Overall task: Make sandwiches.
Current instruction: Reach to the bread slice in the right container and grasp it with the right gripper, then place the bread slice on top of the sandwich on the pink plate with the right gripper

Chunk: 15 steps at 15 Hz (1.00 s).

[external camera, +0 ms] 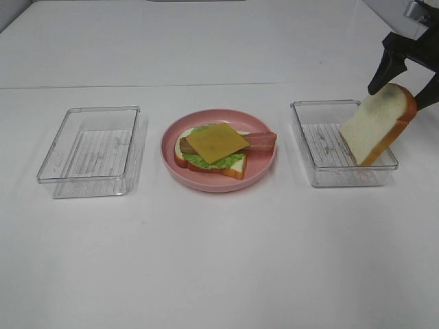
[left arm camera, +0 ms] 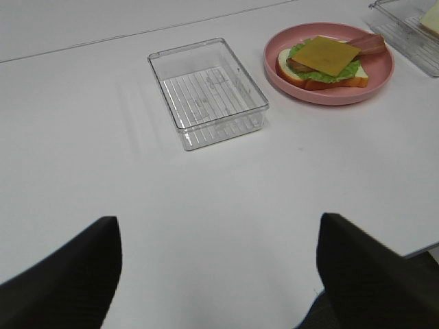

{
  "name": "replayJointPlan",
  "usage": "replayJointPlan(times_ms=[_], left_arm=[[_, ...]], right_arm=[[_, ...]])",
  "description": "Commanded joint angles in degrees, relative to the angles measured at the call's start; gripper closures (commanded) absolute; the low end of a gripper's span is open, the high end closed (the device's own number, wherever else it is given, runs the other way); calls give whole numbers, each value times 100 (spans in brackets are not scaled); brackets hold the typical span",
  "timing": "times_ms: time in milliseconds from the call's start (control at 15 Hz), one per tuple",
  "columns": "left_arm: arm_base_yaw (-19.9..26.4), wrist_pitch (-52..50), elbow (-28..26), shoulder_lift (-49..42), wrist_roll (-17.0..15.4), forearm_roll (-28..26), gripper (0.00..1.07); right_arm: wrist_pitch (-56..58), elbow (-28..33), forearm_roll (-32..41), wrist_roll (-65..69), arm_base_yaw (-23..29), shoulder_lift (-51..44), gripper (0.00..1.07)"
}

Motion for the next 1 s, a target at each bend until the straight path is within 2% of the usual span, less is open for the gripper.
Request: replayJointPlan(times_ms=[67, 133, 200, 267, 333, 467, 733, 1000], left_arm=[[6, -97, 23, -109, -6, -34, 33], [6, -97, 23, -109, -6, -34, 33], [6, -97, 23, -109, -6, -34, 33], [6, -97, 23, -109, -6, -34, 33], [6, -97, 23, -109, -6, -34, 33], [6, -97, 23, -109, -6, -34, 33], [6, -97, 23, -109, -6, -34, 33], [6, -97, 23, -109, -6, -34, 33]], right_arm=[[201, -6, 34, -80, -17, 80, 49], [212, -6, 6, -80, -17, 86, 65], [212, -6, -6, -80, -17, 86, 72], [212, -6, -17, -80, -17, 86, 87], [264, -6, -6, -86, -17, 74, 107], [304, -6, 63, -86, -6, 29, 107], [424, -86, 642, -338, -6, -321, 107], [424, 281, 1662, -963, 103, -1014, 107]])
